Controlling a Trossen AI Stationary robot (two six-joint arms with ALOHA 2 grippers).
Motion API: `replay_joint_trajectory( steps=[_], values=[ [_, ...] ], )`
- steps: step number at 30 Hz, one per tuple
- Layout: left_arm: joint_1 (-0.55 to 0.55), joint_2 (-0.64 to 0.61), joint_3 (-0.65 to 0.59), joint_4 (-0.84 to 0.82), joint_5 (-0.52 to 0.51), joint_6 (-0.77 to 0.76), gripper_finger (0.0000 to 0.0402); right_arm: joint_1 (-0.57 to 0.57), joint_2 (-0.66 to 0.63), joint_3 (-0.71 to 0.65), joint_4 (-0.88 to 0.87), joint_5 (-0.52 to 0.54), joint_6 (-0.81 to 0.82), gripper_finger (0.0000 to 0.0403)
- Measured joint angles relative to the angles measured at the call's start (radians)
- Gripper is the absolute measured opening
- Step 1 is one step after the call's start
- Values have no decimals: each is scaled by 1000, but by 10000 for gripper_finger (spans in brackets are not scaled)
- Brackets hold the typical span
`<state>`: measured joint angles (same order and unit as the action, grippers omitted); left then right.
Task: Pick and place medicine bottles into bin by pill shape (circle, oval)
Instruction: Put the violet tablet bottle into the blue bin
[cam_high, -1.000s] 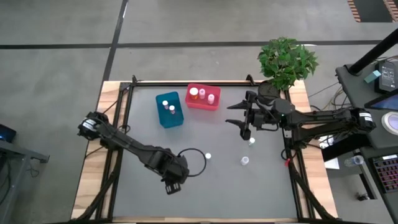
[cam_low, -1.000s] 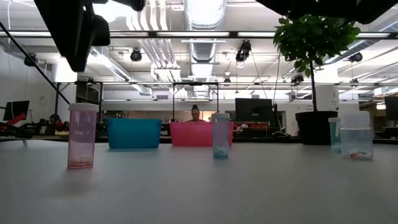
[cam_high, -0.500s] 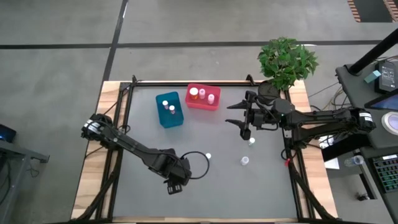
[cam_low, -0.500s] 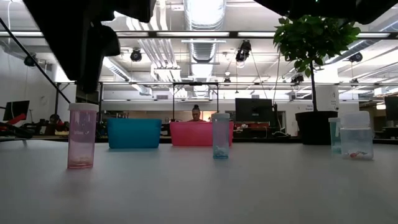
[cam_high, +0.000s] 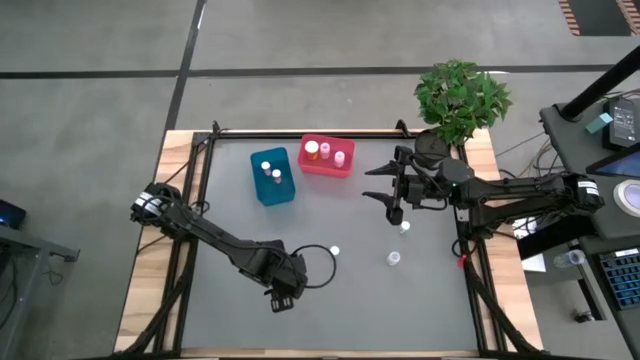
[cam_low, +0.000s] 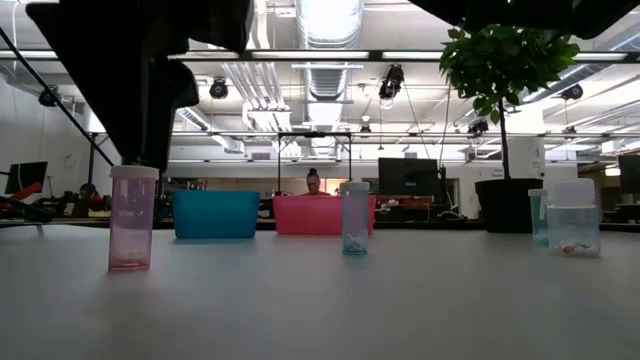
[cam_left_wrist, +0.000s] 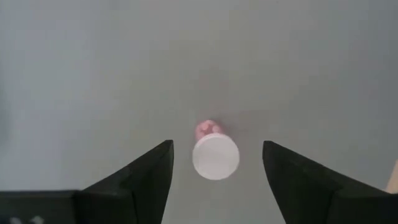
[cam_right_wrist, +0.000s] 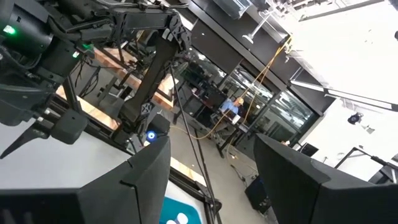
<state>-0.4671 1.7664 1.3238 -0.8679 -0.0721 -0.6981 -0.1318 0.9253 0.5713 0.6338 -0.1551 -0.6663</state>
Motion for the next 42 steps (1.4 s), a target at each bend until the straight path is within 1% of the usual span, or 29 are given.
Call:
replay_joint_trajectory(
  steps=[11,19,27,33,36,42],
  values=[
    [-6,-1,-22,20,-20,-2,228,0,0,0,1,0,-5,219],
    [-33,-1,-27,24,-79,-54,228,0,0,0,1,0,0,219],
    [-45,-1,-55,54,-84,-56,227,0,0,0,1,1,2,219],
    [-45,-2,-81,98,-84,-56,201,0,0,0,1,7,2,219],
    [-45,-2,-81,99,-84,-56,185,0,0,0,2,27,2,219],
    [-45,-2,-81,101,-76,-56,149,0,0,0,1,28,2,219]
  ],
)
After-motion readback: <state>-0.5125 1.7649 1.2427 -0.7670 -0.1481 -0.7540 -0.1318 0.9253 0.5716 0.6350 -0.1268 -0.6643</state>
